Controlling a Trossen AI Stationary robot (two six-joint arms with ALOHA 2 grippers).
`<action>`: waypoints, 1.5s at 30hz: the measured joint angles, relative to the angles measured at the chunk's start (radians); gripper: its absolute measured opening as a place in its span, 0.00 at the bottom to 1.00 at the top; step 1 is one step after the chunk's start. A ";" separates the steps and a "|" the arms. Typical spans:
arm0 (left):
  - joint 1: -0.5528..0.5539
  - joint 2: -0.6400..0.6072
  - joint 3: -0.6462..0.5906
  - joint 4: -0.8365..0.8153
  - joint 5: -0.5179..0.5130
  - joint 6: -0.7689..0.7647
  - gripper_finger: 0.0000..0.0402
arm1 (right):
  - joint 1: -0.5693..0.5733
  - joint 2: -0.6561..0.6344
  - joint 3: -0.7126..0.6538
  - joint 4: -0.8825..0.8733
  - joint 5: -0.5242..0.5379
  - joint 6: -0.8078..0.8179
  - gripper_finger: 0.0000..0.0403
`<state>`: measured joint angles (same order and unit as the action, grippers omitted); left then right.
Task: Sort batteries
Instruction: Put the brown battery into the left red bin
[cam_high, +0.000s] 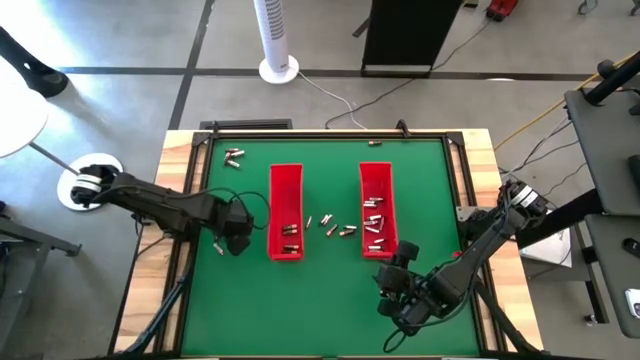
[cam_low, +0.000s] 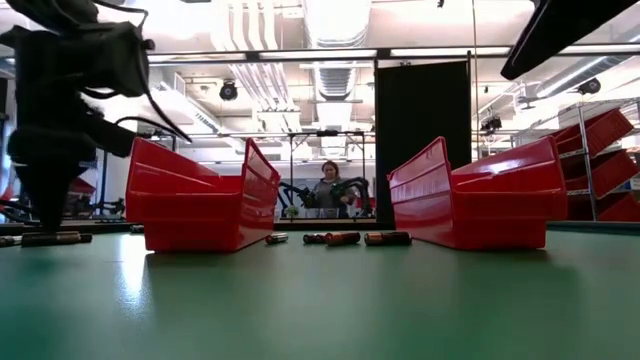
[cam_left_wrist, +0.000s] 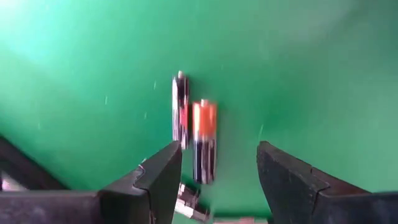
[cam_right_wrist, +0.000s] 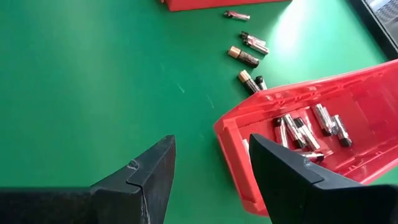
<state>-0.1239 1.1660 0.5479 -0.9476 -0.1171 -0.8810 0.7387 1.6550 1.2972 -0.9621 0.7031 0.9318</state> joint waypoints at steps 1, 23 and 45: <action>-0.007 -0.007 -0.001 -0.016 0.003 -0.018 0.47 | 0.000 0.000 0.000 0.000 0.000 0.000 0.49; -0.022 -0.020 -0.076 0.153 0.057 -0.073 0.40 | 0.000 0.000 0.001 0.000 -0.001 0.003 0.49; -0.151 0.044 -0.078 0.192 -0.112 -0.113 0.07 | 0.031 0.000 0.001 0.003 -0.102 0.076 0.49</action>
<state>-0.2750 1.2104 0.4696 -0.7561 -0.2290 -0.9943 0.7696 1.6550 1.2984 -0.9588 0.6011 1.0074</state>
